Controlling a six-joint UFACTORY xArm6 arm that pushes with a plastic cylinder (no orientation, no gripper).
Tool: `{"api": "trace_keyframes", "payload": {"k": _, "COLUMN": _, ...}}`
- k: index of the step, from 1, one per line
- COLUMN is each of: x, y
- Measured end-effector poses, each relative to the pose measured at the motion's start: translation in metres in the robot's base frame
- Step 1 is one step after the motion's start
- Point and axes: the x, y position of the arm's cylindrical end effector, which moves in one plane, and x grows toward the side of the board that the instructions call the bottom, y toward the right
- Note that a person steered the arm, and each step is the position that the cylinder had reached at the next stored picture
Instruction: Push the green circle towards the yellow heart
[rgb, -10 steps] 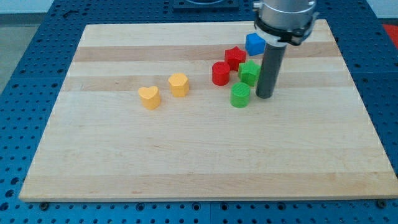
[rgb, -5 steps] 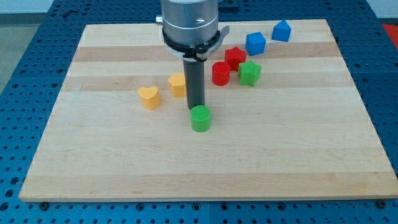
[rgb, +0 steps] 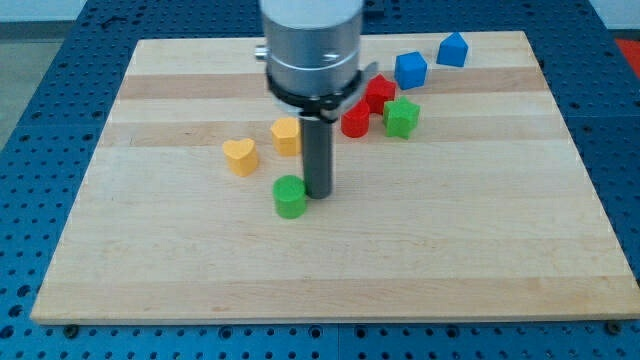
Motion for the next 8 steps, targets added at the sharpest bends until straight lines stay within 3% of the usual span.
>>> {"api": "trace_keyframes", "payload": {"k": 1, "x": 0.001, "y": -0.02}}
{"api": "trace_keyframes", "payload": {"k": 3, "x": 0.038, "y": 0.019}}
{"api": "trace_keyframes", "payload": {"k": 6, "x": 0.033, "y": -0.042}}
{"api": "trace_keyframes", "payload": {"k": 8, "x": 0.024, "y": -0.007}}
